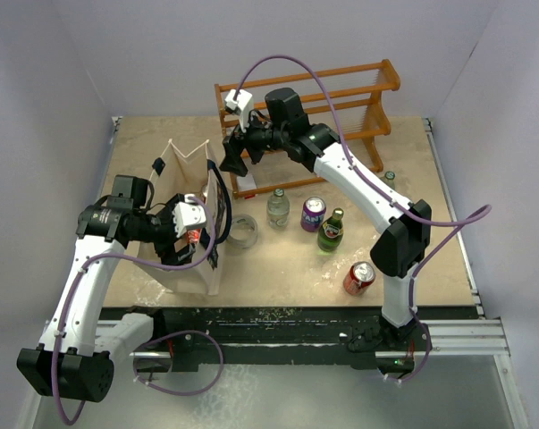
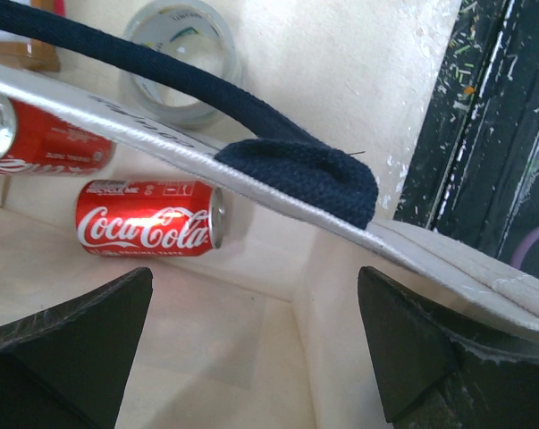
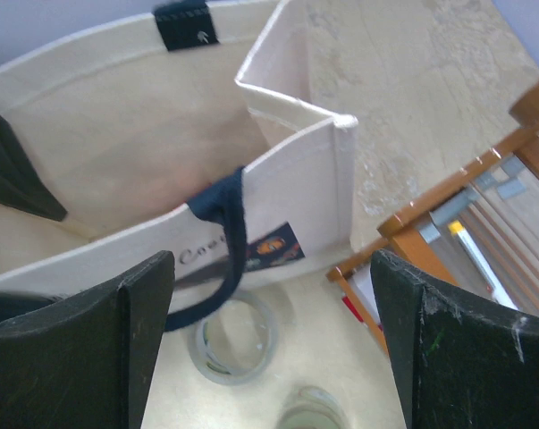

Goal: Place the beverage into the canvas bag
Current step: Pick up the drink from the canvas bag.

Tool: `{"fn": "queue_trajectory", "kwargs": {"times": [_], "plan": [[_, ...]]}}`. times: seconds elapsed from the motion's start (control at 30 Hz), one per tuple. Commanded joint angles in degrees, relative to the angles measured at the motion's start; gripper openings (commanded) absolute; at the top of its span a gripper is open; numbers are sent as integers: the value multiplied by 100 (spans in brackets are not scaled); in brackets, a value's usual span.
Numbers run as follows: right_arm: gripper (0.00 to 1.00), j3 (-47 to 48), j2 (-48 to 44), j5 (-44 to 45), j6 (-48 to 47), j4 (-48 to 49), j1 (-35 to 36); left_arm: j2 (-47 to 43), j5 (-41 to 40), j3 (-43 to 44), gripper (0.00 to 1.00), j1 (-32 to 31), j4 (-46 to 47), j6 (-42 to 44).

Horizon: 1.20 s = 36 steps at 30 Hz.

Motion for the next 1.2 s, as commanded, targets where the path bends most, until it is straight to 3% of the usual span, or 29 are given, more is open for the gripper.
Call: {"fn": "queue_trajectory", "kwargs": {"times": [0.0, 0.3, 0.47, 0.67, 0.93, 1.03, 1.17], "plan": [[92, 470, 99, -255, 487, 350, 145, -58, 322, -34, 99, 20, 416, -643], [95, 1017, 713, -64, 659, 150, 388, -83, 460, -222, 99, 22, 1136, -1348], [90, 966, 888, 171, 607, -77, 407, -151, 460, -334, 99, 29, 1296, -1572], [84, 49, 490, 196, -88, -254, 410, -204, 216, -450, 99, 29, 1634, -1910], [83, -1080, 50, 245, -679, 403, 404, 99, 19, -452, 98, 71, 2288, -2748], [82, -1152, 89, 70, -704, 464, 327, 150, 57, -441, 97, 73, 2233, -2607], [81, -1273, 169, -156, -670, 586, 206, 266, 277, -387, 97, 73, 1432, -1680]]}}
